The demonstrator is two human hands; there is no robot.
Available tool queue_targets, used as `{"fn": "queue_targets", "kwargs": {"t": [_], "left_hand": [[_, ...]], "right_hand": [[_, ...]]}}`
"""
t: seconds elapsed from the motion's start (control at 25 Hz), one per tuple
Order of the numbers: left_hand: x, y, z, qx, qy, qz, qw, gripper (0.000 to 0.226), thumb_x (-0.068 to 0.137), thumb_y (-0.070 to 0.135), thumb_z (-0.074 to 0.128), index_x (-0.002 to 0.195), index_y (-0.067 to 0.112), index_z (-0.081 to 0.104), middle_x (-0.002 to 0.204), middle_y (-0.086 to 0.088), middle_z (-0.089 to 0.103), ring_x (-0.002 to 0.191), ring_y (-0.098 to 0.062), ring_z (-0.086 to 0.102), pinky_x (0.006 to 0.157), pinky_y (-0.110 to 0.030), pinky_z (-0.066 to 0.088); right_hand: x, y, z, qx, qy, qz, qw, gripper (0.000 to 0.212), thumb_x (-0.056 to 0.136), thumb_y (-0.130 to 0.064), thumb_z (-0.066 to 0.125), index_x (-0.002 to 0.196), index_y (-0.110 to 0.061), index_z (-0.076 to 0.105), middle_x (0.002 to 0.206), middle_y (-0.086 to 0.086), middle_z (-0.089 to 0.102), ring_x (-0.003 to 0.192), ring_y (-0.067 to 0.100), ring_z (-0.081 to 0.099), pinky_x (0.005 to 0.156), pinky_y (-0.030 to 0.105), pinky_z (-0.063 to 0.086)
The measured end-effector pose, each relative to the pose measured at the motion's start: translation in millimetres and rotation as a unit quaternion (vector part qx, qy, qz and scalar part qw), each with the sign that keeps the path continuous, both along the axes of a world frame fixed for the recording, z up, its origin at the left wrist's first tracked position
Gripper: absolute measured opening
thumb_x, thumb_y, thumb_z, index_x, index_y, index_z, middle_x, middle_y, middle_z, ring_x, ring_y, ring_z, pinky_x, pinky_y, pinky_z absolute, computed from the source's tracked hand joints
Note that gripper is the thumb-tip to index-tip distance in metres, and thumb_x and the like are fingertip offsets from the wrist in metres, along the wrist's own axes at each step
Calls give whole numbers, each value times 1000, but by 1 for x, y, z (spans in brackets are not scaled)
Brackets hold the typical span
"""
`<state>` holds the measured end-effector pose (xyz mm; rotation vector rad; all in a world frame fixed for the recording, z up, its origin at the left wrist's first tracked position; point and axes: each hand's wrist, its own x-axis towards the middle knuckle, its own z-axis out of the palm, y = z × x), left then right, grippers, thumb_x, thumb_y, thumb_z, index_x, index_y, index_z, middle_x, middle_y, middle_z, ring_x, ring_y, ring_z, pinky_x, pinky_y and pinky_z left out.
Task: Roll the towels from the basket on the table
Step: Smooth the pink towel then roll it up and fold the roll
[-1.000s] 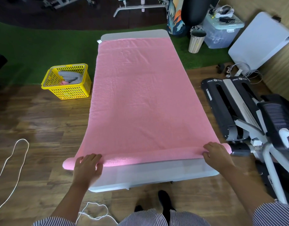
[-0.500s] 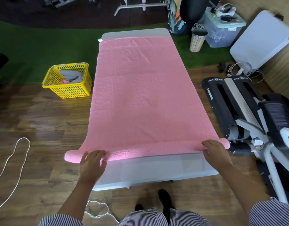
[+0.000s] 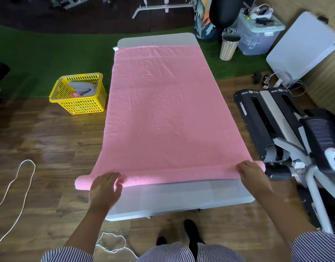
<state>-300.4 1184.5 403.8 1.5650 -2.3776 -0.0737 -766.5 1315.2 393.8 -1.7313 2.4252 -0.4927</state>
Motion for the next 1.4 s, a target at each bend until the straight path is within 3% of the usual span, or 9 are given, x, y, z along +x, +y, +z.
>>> {"fn": "queue_targets", "kwargs": {"t": [0.24, 0.48, 0.56, 0.64, 0.72, 0.88, 1.08, 1.28, 1.4], "left_hand": [[-1, -2, -11, 19, -21, 1, 1000, 43, 76, 29, 41, 91, 7, 74, 90, -8, 73, 85, -27, 70, 85, -53, 49], [5, 0, -5, 7, -24, 4, 1000, 35, 80, 29, 40, 75, 16, 73, 72, 2, 71, 67, -22, 68, 71, -44, 50], [8, -2, -7, 12, -27, 2, 1000, 36, 81, 29, 40, 82, 15, 73, 81, 0, 71, 75, -24, 69, 75, -47, 50], [8, -3, -9, 8, -30, 14, 999, 35, 81, 28, 43, 95, 12, 71, 97, -6, 71, 89, -26, 67, 82, -50, 50], [4, -2, -9, -16, -15, 25, 999, 31, 83, 25, 46, 95, 10, 70, 98, -8, 70, 89, -28, 67, 79, -48, 51], [0, 4, -11, -53, 14, -12, 998, 29, 80, 23, 46, 82, 9, 72, 85, -4, 71, 78, -26, 67, 78, -40, 51], [3, 3, -17, -13, -36, -21, 999, 39, 69, 22, 45, 96, 9, 70, 94, -5, 71, 87, -25, 69, 89, -51, 48], [5, -1, -13, -31, -38, -3, 999, 36, 79, 25, 39, 86, 14, 73, 82, 0, 73, 74, -21, 70, 83, -46, 46], [4, -3, -19, -37, -40, 8, 998, 37, 79, 24, 38, 90, 14, 72, 89, -2, 71, 83, -22, 69, 87, -51, 45]], "right_hand": [[-1, 9, -8, 21, -26, 16, 999, 41, 61, 14, 67, 100, 1, 68, 101, 13, 67, 92, 34, 62, 87, 45, 49], [1, 1, 1, 47, -8, 28, 998, 20, 73, 6, 55, 86, 2, 69, 80, 14, 69, 75, 35, 61, 88, 51, 49], [-1, -1, -3, 53, 3, 55, 997, 23, 73, 2, 50, 86, -1, 69, 81, 10, 68, 77, 32, 61, 96, 53, 43], [-2, -4, -1, 45, 4, 50, 998, 27, 70, 8, 58, 93, -3, 68, 92, 9, 67, 89, 29, 61, 105, 52, 35], [-1, -6, 3, 14, 11, 40, 999, 32, 67, 9, 65, 97, -2, 65, 98, 11, 64, 93, 30, 59, 99, 50, 40], [1, -6, 3, 0, -8, 12, 1000, 19, 77, 8, 62, 94, 1, 67, 94, 14, 65, 86, 36, 60, 81, 47, 50], [1, -3, 0, 68, -51, 0, 996, 41, 72, 9, 60, 112, -2, 63, 114, 11, 62, 107, 32, 55, 95, 43, 43], [0, -6, 6, 82, -28, 8, 996, 28, 76, 10, 55, 98, -1, 68, 96, 12, 68, 94, 32, 60, 106, 44, 35], [-1, -7, -3, 68, 6, 26, 997, 25, 71, 13, 58, 89, -1, 68, 84, 12, 69, 82, 33, 63, 109, 42, 24]]}}
